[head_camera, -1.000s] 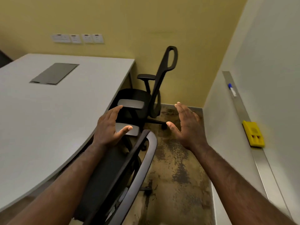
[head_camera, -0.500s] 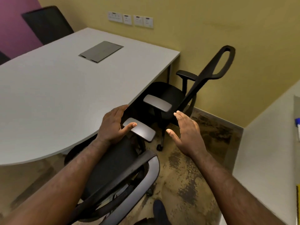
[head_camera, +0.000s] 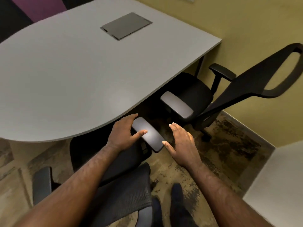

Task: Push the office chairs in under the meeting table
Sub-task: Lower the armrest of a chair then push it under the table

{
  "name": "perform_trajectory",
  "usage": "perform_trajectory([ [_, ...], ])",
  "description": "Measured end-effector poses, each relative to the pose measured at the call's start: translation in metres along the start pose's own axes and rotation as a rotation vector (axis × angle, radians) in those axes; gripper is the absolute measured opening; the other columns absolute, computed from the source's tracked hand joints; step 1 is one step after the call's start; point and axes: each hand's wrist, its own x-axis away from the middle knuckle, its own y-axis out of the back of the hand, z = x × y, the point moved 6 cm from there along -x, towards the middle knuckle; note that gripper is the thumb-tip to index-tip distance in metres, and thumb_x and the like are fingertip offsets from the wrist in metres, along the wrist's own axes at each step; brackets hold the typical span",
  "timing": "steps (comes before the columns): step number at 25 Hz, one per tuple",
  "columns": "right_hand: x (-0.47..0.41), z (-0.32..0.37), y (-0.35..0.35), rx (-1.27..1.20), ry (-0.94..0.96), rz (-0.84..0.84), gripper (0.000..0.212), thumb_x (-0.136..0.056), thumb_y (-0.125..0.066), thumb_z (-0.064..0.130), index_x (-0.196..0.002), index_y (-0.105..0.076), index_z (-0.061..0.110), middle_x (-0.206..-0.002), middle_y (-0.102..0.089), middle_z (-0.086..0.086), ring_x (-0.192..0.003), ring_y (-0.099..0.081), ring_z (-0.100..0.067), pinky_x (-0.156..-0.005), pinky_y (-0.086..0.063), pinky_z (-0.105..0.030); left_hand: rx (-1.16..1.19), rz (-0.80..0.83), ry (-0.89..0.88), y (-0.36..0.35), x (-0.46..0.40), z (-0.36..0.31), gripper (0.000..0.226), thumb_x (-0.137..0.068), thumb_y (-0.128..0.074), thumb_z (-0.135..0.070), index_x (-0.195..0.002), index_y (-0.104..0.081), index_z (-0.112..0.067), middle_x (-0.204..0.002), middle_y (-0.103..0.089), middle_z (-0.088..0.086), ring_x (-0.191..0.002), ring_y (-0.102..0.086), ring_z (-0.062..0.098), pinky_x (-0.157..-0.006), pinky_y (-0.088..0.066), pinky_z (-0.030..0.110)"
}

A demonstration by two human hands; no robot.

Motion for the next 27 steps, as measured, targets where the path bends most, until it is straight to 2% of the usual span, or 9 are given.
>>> perform_trajectory([
  [4, -0.025, -0.015, -0.042, -0.012, 0.052, 0.119, 0.073, -0.091, -0.049, 0.053, -0.148, -0.025, 0.015, -0.153, -0.031, -0.005, -0.141, -0.026, -0.018, -0.112, -0.023, -0.039, -0.076, 0.096, 0.123, -0.042, -0.018, 0.017, 0.083, -0.081, -0.056, -0.069, -0.145, -0.038, -0.020, -0.146, -0.048, 0.003, -0.134, -0.042, 0.021, -0.110, -0.034, 0.042],
  [9, -0.046, -0.029, -0.092, -0.069, -0.028, 0.221, 0.078, -0.088, -0.054, 0.052, -0.148, -0.022, 0.013, -0.154, -0.029, -0.007, -0.142, -0.025, -0.021, -0.113, -0.026, -0.042, -0.065, 0.130, 0.362, -0.084, -0.034, 0.037, 0.084, -0.081, -0.062, -0.065, -0.146, -0.036, -0.018, -0.147, -0.045, 0.003, -0.133, -0.043, 0.023, -0.107, -0.039, 0.046],
  [12, -0.055, -0.030, -0.120, -0.101, -0.078, 0.286, 0.084, -0.086, -0.057, 0.053, -0.148, -0.021, 0.010, -0.154, -0.029, -0.010, -0.141, -0.026, -0.023, -0.113, -0.027, -0.040, -0.068, 0.066, 0.554, -0.100, -0.040, 0.047, 0.080, -0.080, -0.063, -0.063, -0.142, -0.040, -0.017, -0.142, -0.048, 0.002, -0.126, -0.048, 0.026, -0.096, -0.045, 0.047],
  [14, -0.060, -0.030, -0.138, -0.122, -0.122, 0.327, 0.091, -0.084, -0.057, 0.058, -0.149, -0.016, 0.009, -0.155, -0.025, -0.010, -0.141, -0.024, -0.023, -0.114, -0.026, -0.039, 0.019, 0.028, 0.728, -0.109, -0.045, 0.054, 0.080, -0.080, -0.064, -0.062, -0.140, -0.040, -0.015, -0.141, -0.046, 0.004, -0.124, -0.049, 0.028, -0.094, -0.046, 0.048],
  [17, -0.066, -0.026, -0.159, -0.155, -0.176, 0.371, 0.103, -0.079, -0.057, 0.066, -0.149, -0.009, 0.009, -0.156, -0.020, -0.010, -0.142, -0.020, -0.023, -0.114, -0.024, -0.037, 0.150, 0.075, 0.982, -0.131, -0.054, 0.061, 0.099, -0.078, -0.064, -0.064, -0.149, -0.021, -0.010, -0.154, -0.026, 0.009, -0.133, -0.039, 0.035, -0.099, -0.041, 0.049],
  [19, -0.068, -0.023, -0.169, -0.184, -0.198, 0.385, 0.108, -0.076, -0.061, 0.065, -0.149, -0.006, 0.009, -0.157, -0.017, -0.009, -0.143, -0.018, -0.022, -0.115, -0.022, -0.037, 0.216, 0.090, 1.085, -0.145, -0.059, 0.063, 0.111, -0.074, -0.066, -0.067, -0.152, -0.010, -0.010, -0.157, -0.020, 0.011, -0.135, -0.037, 0.038, -0.099, -0.041, 0.049],
  [23, -0.071, -0.025, -0.177, -0.200, -0.263, 0.366, 0.111, -0.072, -0.071, 0.056, -0.149, -0.005, 0.010, -0.156, -0.020, -0.008, -0.142, -0.019, -0.021, -0.116, -0.022, -0.036, 0.305, 0.046, 1.168, -0.161, -0.067, 0.064, 0.128, -0.067, -0.076, -0.064, -0.153, 0.002, -0.008, -0.157, -0.020, 0.014, -0.135, -0.037, 0.038, -0.098, -0.044, 0.052],
  [27, -0.070, -0.024, -0.179, -0.161, -0.290, 0.351, 0.110, -0.073, -0.071, 0.055, -0.149, -0.007, 0.009, -0.155, -0.022, -0.010, -0.142, -0.022, -0.022, -0.115, -0.025, -0.036, 0.345, -0.008, 1.196, -0.169, -0.069, 0.066, 0.133, -0.062, -0.081, -0.061, -0.152, 0.000, -0.006, -0.155, -0.023, 0.013, -0.133, -0.040, 0.037, -0.096, -0.046, 0.051],
])
